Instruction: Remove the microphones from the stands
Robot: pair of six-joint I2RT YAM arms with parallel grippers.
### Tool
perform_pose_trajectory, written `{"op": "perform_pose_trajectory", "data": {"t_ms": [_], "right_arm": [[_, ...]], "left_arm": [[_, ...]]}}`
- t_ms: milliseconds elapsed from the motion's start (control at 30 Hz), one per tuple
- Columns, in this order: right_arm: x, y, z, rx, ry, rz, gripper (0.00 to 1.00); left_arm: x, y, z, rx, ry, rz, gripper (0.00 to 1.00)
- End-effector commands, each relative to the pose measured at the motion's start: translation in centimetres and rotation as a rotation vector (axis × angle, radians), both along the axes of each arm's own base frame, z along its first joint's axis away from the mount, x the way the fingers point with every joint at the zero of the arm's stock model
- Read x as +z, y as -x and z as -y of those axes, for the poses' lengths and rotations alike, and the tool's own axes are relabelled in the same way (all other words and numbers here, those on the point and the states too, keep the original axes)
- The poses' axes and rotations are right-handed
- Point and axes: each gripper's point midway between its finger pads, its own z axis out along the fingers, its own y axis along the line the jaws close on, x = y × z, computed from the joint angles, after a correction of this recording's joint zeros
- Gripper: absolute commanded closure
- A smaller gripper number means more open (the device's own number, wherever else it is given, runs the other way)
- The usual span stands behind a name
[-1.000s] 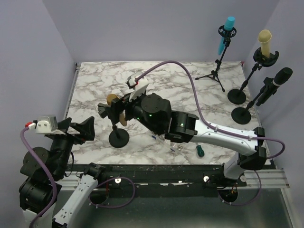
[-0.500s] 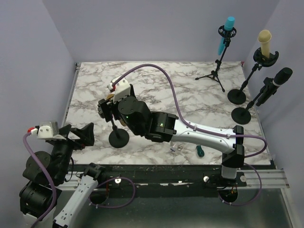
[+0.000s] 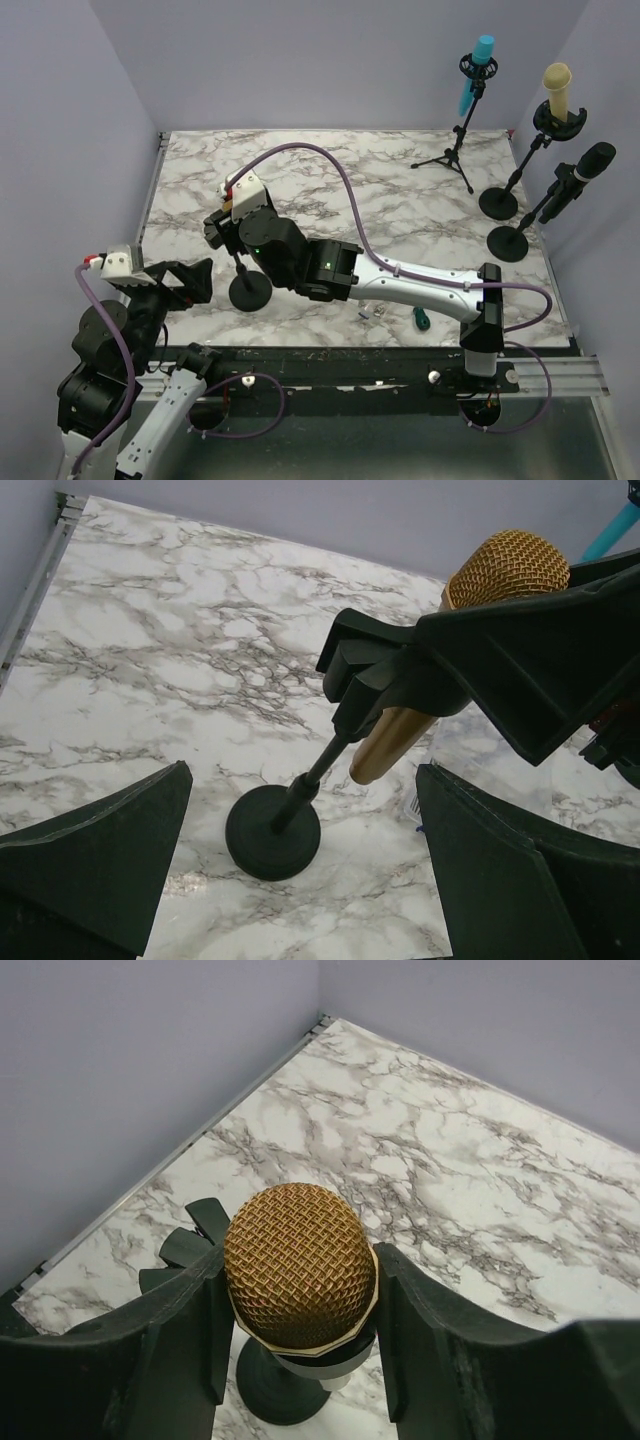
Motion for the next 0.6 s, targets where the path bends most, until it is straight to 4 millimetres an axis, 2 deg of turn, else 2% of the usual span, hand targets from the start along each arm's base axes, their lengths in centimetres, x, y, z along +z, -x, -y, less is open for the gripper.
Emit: {"op": "perform_pose_trajectory", "data": {"t_ms": [0, 67, 133, 167, 200, 367, 433, 567], "right_arm": [[-0.6, -1.2, -0.3, -0.032, 0.011, 0.027, 0.55], [-0.6, -1.6, -0.2, -0.023, 0.021, 0.025, 0.74], [-0.9, -2.1, 0.3, -0.005, 0.032, 0.013, 0.96], [-0.9, -2.4, 0.7, 0.016, 0.029, 0.003, 0.99], [-1.3, -2.8, 1.0, 0.050, 0.029, -0.010, 0.99], [-0.5, -2.7, 1.9, 0.323, -0.036, -0.089, 0.99], [-0.2, -3.2, 2.2, 0.359, -0.046, -0.116, 0.99], [-1.1, -2.6, 1.8, 0.433, -0.003, -0.153, 0.99]], "left_arm": [[0.3, -0.7, 1.0, -0.039, 0.013, 0.013, 0.02], [0.2, -1.2, 1.5, -0.062, -0.012, 0.000, 0.02], [0.0, -1.4, 3.5, -0.172, -0.025, -0.014, 0.01], [-0.1, -1.4, 4.6, -0.232, -0.029, -0.017, 0.01], [-0.1, -1.2, 5.6, -0.288, -0.020, -0.019, 0.01], [-0.1, -2.1, 6.1, -0.293, -0.005, -0.013, 0.01], [0.4, -2.4, 6.9, -0.335, -0.016, -0.011, 0.01], [1.3, -3.2, 7.9, -0.379, -0.031, -0.015, 0.01]]}}
